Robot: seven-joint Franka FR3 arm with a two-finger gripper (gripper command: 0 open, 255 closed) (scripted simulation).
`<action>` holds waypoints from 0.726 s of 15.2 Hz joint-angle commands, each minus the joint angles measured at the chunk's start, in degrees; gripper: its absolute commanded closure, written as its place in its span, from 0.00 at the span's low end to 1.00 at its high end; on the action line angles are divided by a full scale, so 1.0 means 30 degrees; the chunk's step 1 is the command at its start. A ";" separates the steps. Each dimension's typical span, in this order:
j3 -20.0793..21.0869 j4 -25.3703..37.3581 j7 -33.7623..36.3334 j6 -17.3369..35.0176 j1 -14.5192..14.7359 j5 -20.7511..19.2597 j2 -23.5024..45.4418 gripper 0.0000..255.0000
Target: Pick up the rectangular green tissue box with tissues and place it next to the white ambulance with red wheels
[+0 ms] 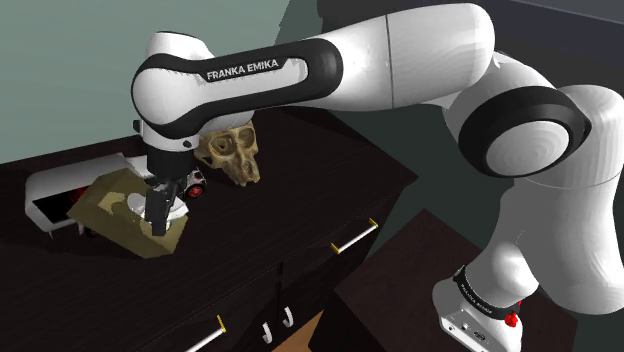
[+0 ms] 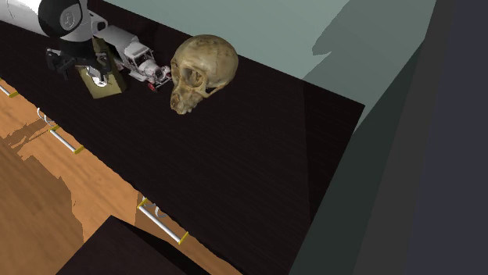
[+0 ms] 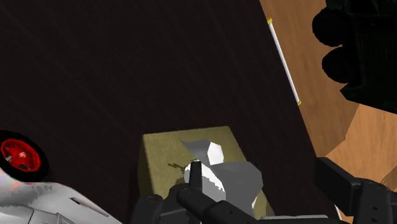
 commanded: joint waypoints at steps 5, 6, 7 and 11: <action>-0.0202 0.1111 0.0200 -0.1893 -0.0487 -0.0214 -0.0683 0.00; -0.0201 0.1111 0.0200 -0.1893 -0.0488 -0.0214 -0.0683 0.00; -0.0202 0.1106 0.0199 -0.1891 -0.0487 -0.0214 -0.0685 0.00; -0.0202 0.1111 0.0200 -0.1893 -0.0487 -0.0214 -0.0683 0.00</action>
